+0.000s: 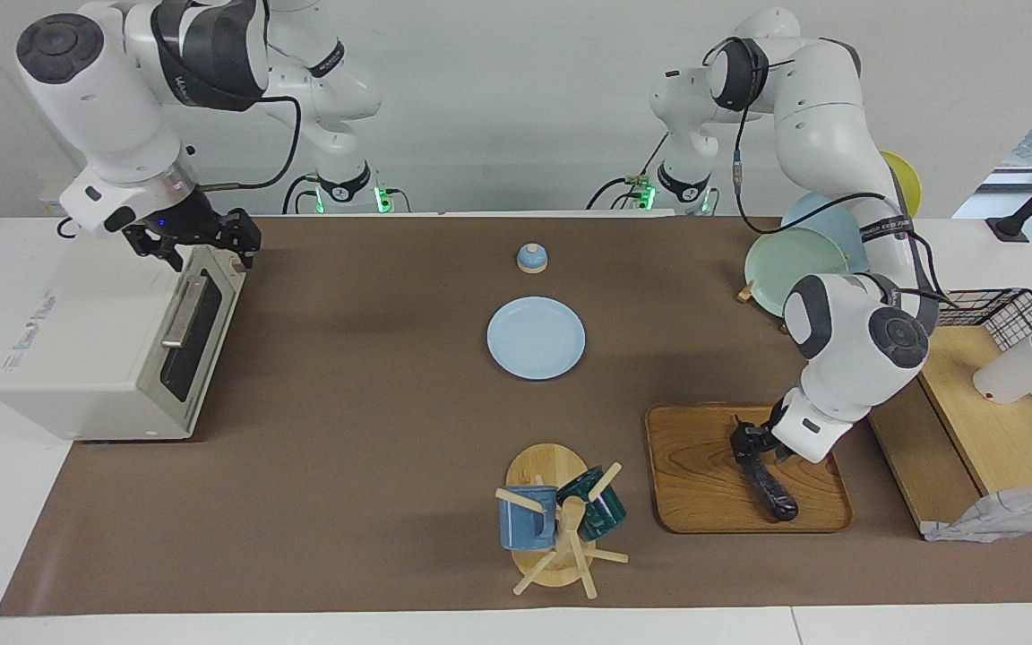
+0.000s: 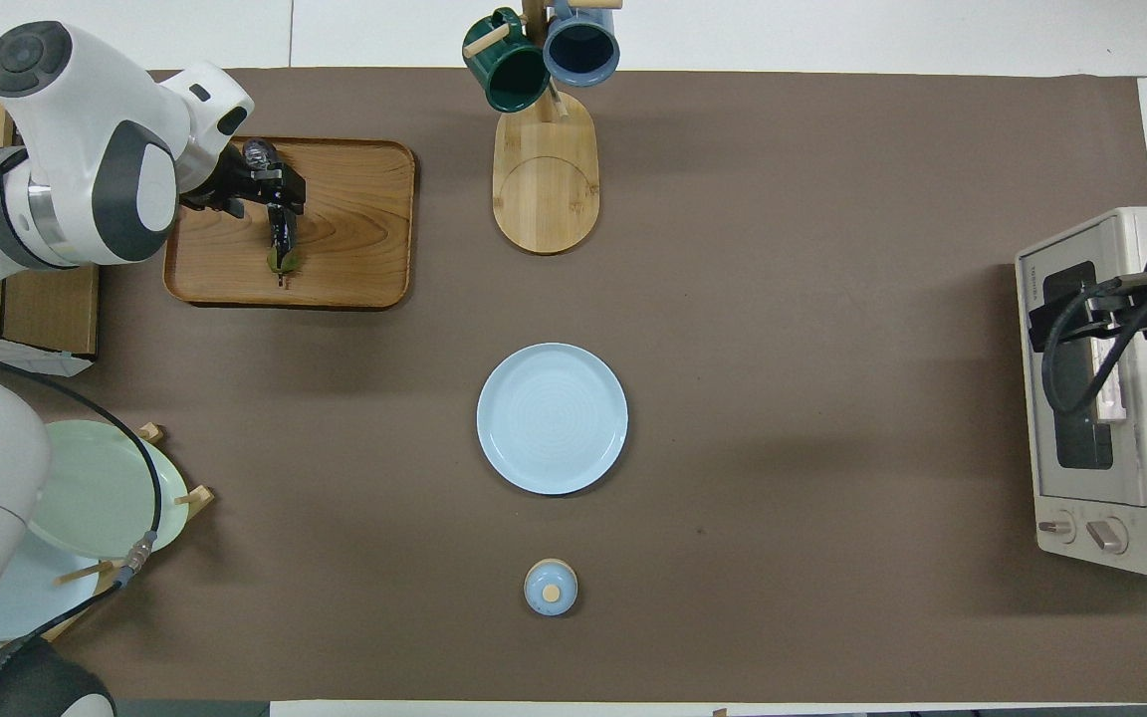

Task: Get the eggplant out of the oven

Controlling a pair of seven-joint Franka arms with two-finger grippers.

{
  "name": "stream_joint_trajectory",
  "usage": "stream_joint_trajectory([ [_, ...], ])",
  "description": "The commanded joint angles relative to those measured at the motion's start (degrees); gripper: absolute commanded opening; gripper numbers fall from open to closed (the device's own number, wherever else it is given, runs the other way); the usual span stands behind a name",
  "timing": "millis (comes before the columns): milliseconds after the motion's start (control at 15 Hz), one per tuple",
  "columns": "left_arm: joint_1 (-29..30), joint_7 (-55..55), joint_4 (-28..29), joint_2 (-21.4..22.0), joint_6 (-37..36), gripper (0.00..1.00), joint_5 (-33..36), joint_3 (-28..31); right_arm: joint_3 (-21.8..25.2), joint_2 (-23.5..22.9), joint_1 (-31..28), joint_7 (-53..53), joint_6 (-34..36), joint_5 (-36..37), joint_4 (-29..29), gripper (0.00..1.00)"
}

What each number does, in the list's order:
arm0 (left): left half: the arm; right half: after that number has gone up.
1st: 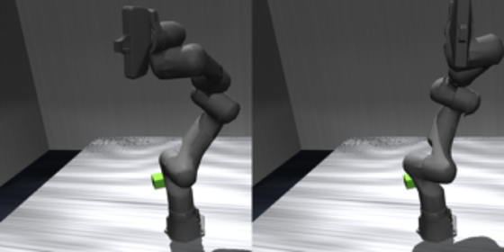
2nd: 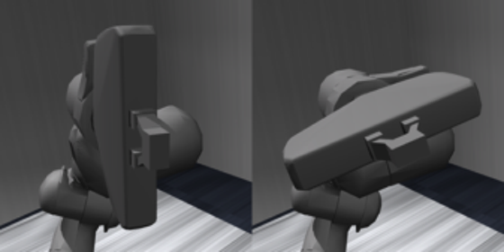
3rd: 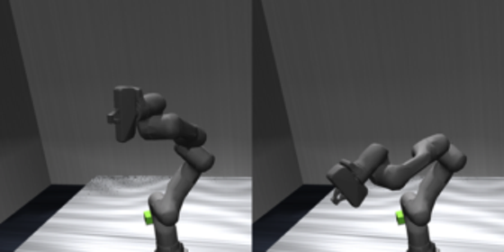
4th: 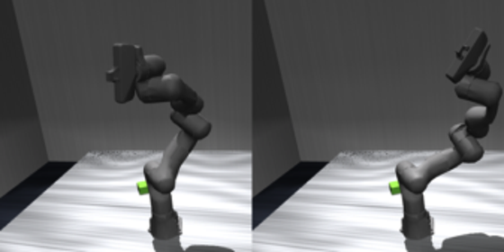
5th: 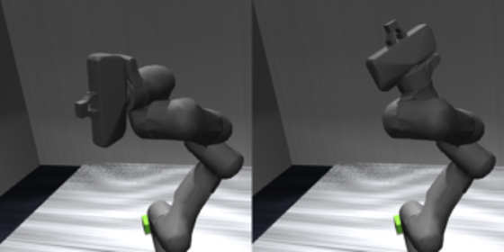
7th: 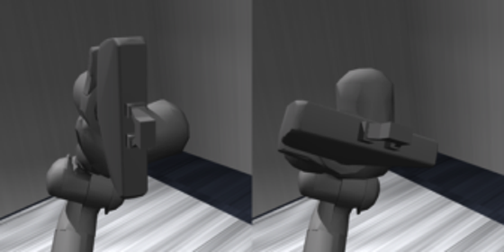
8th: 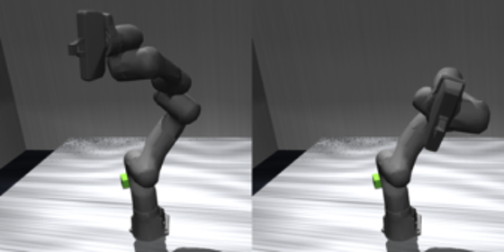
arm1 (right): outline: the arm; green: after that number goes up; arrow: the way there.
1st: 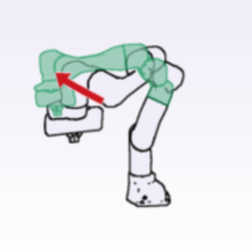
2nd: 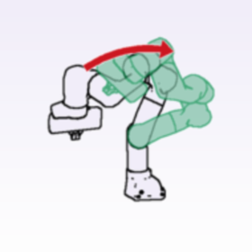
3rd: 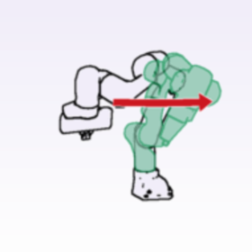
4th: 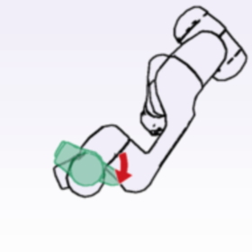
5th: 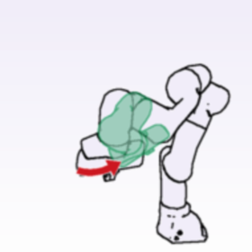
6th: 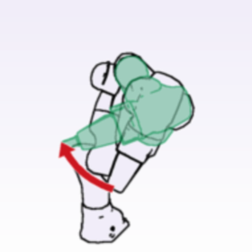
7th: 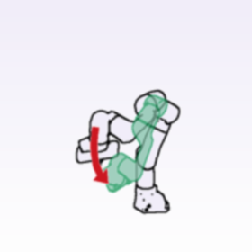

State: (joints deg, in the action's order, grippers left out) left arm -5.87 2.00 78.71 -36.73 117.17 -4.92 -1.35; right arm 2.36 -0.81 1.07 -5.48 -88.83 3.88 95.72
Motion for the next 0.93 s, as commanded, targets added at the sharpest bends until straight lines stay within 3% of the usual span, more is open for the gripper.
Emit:
stream_joint_trajectory([
  [0,0.4,-1.0,1.4,3.5,-1.7,1.00,-0.5,0.2,2.2,0.1,0.9,0.4,1.3,-1.2,-0.8,1.00],
  [200,1.2,-0.2,1.7,8.7,-5.5,1.00,-0.5,0.3,2.1,0.3,0.9,0.4,1.2,-1.2,-0.9,1.00],
  [867,1.4,0.1,2.0,28.4,-30.8,1.00,1.7,3.1,1.5,1.1,0.9,0.7,1.6,-1.2,-1.9,1.00],
])
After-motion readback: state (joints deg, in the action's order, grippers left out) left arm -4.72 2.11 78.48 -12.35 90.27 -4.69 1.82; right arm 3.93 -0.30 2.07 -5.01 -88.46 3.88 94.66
